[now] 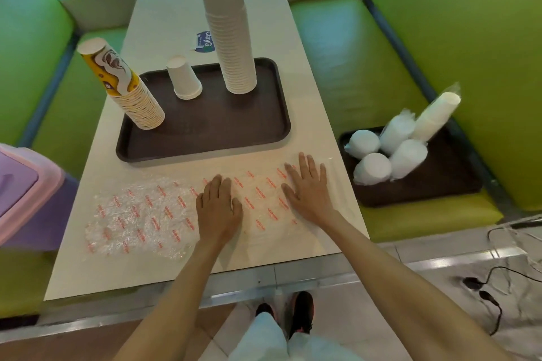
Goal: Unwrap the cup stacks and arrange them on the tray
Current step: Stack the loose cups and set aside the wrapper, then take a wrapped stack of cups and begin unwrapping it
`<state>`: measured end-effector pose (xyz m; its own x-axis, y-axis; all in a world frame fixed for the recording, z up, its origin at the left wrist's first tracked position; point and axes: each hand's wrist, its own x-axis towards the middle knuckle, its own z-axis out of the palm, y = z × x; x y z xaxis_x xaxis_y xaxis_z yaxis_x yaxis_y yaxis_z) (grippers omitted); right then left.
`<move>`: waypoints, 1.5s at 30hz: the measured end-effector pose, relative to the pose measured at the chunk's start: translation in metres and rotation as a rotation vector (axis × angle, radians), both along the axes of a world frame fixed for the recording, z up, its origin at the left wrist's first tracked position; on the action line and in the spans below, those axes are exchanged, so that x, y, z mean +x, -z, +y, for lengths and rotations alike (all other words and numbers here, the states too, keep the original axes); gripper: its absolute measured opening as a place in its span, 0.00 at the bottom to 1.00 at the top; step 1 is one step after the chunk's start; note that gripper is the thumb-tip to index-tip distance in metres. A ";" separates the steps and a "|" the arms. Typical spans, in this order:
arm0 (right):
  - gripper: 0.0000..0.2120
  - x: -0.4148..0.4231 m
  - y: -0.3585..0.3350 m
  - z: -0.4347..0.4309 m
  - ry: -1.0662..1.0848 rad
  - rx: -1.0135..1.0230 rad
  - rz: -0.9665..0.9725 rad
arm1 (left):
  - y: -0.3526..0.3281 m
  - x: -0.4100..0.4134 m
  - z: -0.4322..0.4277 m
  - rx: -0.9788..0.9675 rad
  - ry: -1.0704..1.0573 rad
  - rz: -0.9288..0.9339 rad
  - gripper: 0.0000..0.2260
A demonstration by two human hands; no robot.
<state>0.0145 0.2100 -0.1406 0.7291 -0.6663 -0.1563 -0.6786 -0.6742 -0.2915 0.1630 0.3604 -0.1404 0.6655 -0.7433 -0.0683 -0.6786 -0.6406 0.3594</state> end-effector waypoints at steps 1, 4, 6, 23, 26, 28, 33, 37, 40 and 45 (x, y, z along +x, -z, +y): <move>0.25 0.000 -0.003 -0.002 0.013 -0.030 -0.045 | -0.007 -0.002 -0.007 0.002 -0.025 0.003 0.21; 0.18 0.006 -0.018 -0.011 0.062 -0.026 -0.269 | -0.030 -0.006 -0.032 -0.092 -0.086 0.043 0.17; 0.14 0.009 -0.030 -0.017 0.090 0.025 -0.368 | -0.046 -0.012 -0.049 -0.184 -0.029 0.103 0.15; 0.11 -0.115 -0.080 -0.157 0.756 0.201 -0.722 | -0.097 -0.125 -0.212 -0.313 0.416 0.422 0.12; 0.11 -0.149 -0.071 -0.193 0.827 0.256 -0.767 | -0.092 -0.152 -0.256 -0.315 0.416 0.453 0.13; 0.11 -0.175 -0.064 -0.225 0.849 0.298 -0.753 | -0.087 -0.174 -0.291 -0.328 0.393 0.461 0.13; 0.12 -0.239 -0.033 -0.325 0.961 0.395 -0.745 | -0.076 -0.229 -0.395 -0.301 0.408 0.420 0.13; 0.13 -0.267 0.007 -0.390 1.093 0.485 -0.814 | -0.049 -0.264 -0.463 -0.240 0.490 0.355 0.19; 0.12 -0.280 0.044 -0.426 1.141 0.562 -0.857 | -0.025 -0.282 -0.513 -0.154 0.506 0.295 0.25; 0.15 -0.289 0.113 -0.460 1.204 0.689 -0.843 | 0.014 -0.306 -0.583 -0.066 0.525 0.172 0.30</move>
